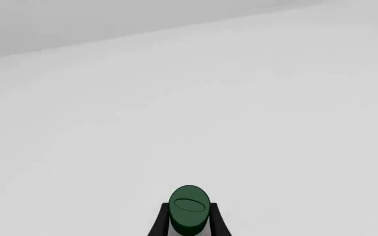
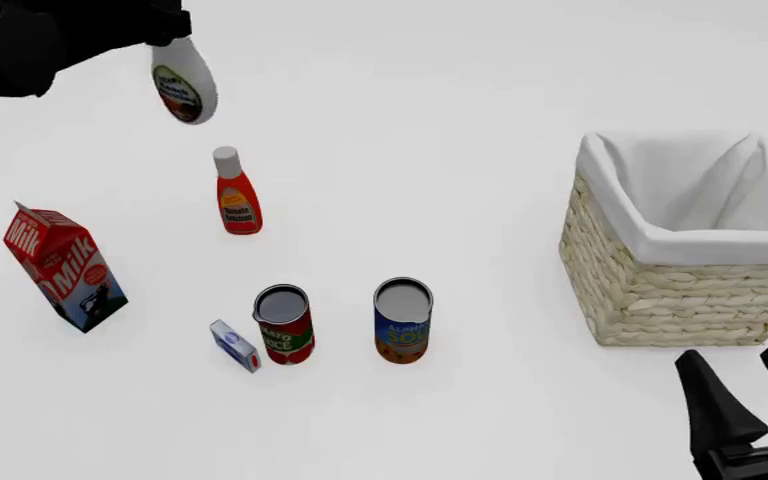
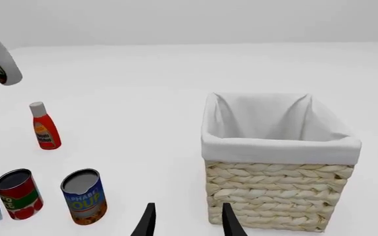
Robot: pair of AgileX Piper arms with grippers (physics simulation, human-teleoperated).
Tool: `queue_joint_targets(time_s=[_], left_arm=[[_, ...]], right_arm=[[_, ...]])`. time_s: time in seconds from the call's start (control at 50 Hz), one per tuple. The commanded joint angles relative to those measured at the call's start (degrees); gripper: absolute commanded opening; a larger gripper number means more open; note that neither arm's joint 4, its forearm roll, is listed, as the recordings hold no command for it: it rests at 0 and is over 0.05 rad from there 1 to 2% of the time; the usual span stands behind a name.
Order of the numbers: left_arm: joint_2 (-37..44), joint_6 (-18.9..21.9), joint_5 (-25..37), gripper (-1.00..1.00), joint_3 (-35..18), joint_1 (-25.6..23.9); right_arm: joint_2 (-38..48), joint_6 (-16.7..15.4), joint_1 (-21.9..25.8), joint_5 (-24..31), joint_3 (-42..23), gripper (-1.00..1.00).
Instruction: Pick the salad dressing and place it in the basket.
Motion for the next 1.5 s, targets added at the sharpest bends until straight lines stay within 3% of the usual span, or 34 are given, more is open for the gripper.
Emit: queue_joint_targets(time_s=[0.02,0.2,0.76,1.2,1.34,1.42,1.5], left_arm=[[-3.92,2.03,0.18,-1.0,2.93,-9.33],[-3.77,2.51,0.06,-1.0,4.23,-16.51],[-2.59,-0.63,-0.22,-1.0,4.95,-30.06],[0.12,-2.62,-1.63,-1.0,4.56,-32.46],[0.18,-2.29,-1.62,-1.0,4.65,-32.28],[0.13,-2.17,-1.7,-1.0,4.72,-32.23],[-0.17,-2.11,-1.5,-1.0,4.79,-32.42]], right_arm=[[0.22,0.04,0.11,-0.33,-0.02,1.0],[0.81,-0.09,0.24,-1.14,0.02,1.0],[0.58,-0.4,1.16,-1.34,-0.01,1.0],[-0.38,-0.6,1.7,-0.9,-0.05,1.0],[3.66,-4.08,4.96,-1.93,-1.95,1.0],[6.37,-3.97,6.04,-2.52,-3.15,1.0],[14.1,-8.13,7.21,-6.16,-3.93,1.0]])
